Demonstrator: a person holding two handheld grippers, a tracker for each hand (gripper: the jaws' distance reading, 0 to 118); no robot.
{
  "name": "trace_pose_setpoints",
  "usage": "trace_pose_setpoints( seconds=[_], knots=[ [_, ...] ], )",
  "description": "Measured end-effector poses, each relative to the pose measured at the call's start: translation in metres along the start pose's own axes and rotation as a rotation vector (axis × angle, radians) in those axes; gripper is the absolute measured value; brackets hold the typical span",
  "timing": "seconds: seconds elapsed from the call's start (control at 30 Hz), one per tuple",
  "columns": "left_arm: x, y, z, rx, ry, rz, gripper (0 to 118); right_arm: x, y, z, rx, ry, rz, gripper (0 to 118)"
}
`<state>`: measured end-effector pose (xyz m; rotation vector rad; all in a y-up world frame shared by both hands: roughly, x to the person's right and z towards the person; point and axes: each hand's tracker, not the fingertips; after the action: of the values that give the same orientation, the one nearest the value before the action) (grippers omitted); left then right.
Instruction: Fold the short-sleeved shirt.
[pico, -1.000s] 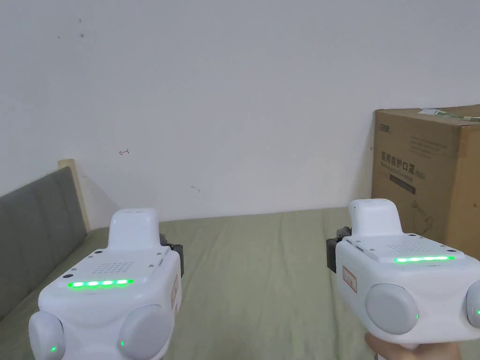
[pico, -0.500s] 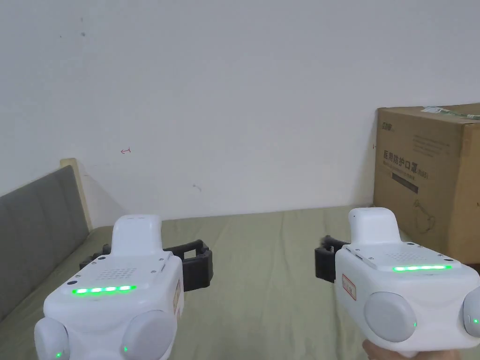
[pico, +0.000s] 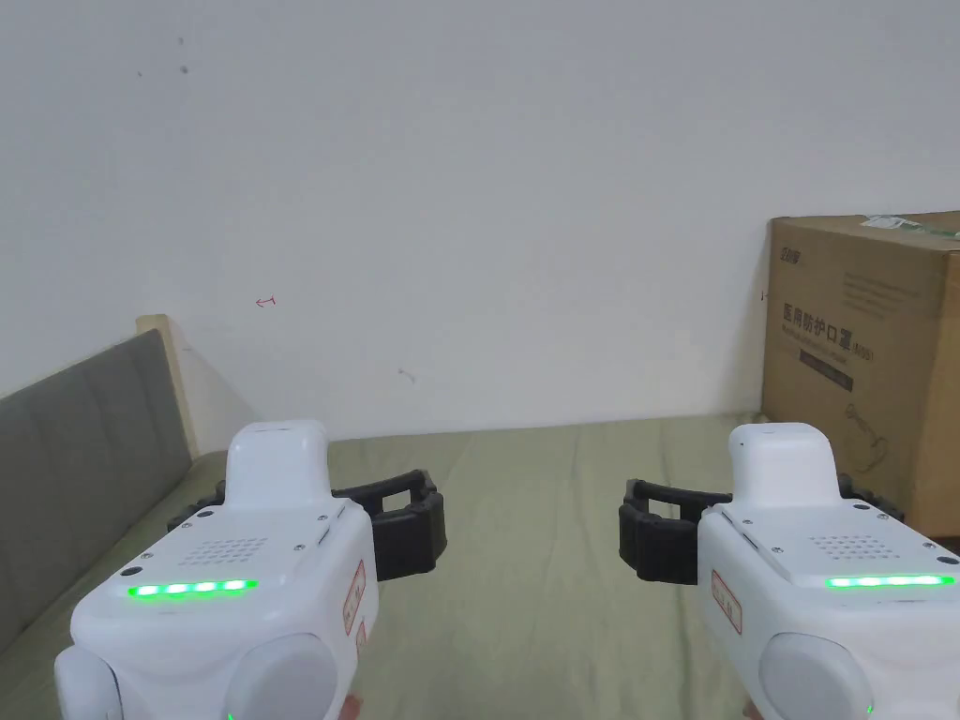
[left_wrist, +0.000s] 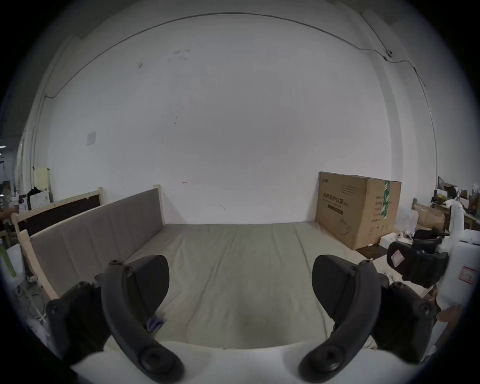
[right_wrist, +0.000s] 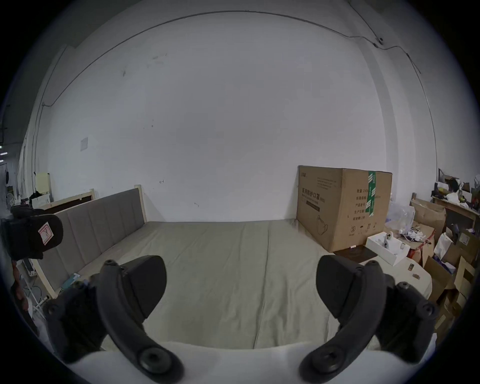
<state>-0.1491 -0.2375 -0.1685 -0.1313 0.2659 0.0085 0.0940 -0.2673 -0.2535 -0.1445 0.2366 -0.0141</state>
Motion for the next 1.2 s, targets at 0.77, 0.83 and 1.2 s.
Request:
trace_pose_setpoints(
  seconds=[0.77,0.83,1.2],
  knots=[
    [0.014,0.003,-0.003,-0.051,0.02,-0.008,112,0.01,-0.001,-0.005,-0.017,-0.009,-0.034,116],
    [0.015,0.003,-0.002,-0.045,0.022,-0.011,112,0.01,-0.001,-0.006,-0.019,-0.009,-0.034,116],
    [0.019,0.006,0.0,-0.041,0.061,-0.04,112,0.004,-0.005,-0.01,-0.034,0.012,-0.017,116]
  ],
)
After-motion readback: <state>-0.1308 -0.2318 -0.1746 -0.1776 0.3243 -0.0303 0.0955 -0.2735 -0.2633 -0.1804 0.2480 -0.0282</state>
